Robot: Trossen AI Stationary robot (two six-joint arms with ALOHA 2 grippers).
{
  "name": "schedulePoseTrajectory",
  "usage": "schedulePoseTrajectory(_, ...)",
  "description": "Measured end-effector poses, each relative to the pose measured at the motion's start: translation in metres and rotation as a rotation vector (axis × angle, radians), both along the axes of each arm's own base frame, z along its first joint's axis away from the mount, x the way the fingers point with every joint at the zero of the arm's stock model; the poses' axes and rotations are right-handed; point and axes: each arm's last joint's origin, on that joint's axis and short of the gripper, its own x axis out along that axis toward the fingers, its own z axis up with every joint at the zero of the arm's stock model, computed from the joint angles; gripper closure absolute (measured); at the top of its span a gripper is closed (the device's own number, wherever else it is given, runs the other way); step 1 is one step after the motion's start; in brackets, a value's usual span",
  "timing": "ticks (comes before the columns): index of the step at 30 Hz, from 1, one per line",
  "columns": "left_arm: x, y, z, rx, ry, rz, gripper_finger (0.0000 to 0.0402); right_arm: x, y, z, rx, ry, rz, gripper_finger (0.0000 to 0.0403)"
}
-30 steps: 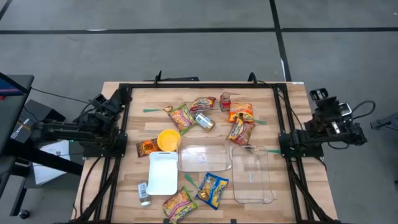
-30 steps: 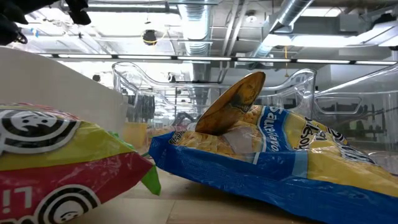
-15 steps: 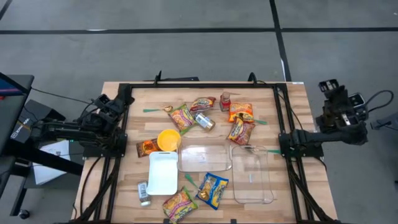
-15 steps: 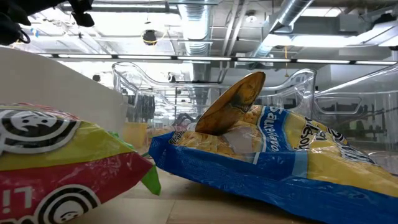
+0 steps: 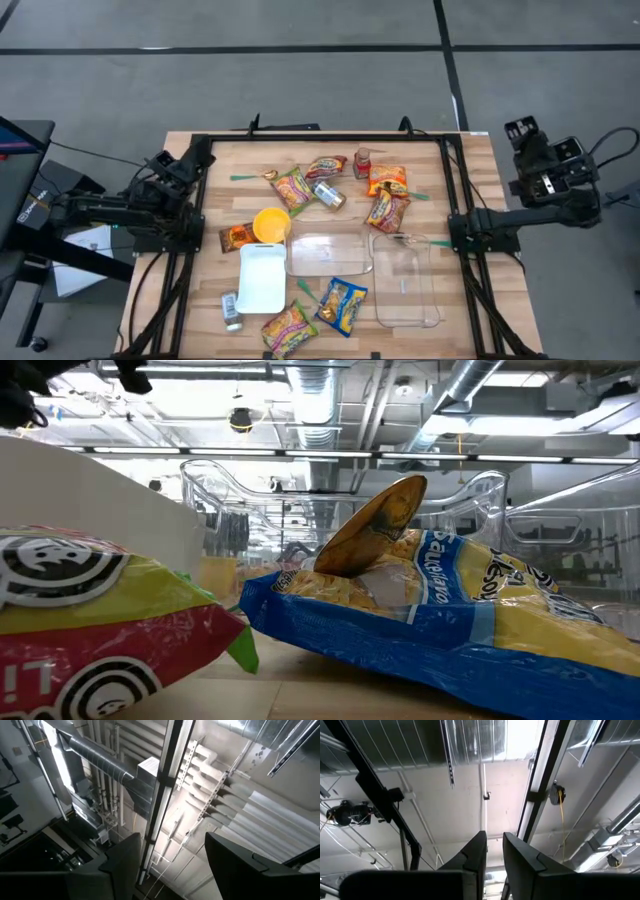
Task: Pick & Place Food Item
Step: Put the brown seasoning bottle into the right transparent bin
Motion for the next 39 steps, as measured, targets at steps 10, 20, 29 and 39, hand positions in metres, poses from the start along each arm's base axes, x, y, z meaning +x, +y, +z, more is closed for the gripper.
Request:
schedulePoseTrajectory(10, 0.020, 0.000, 0.070, 0.148, 0.191, 0.123, 0.0184, 0.009, 0.000, 0.034, 0.010, 0.221, 0.022, 0.0344)
schedulePoseTrajectory(20, 0.029, 0.003, 0.135, 0.156, 0.803, 0.222, 0.0152, 0.024, -0.002, 0.068, 0.129, 0.555, -0.001, 0.0302)
schedulePoseTrajectory(29, 0.056, 0.008, 0.143, 0.152, 1.091, 0.303, 0.0106, 0.049, -0.002, 0.083, 0.180, 0.819, 0.011, 0.0179)
schedulePoseTrajectory(39, 0.084, 0.011, 0.127, 0.151, 1.224, 0.338, 0.0105, 0.096, -0.005, 0.078, 0.240, 1.060, -0.057, 0.0158)
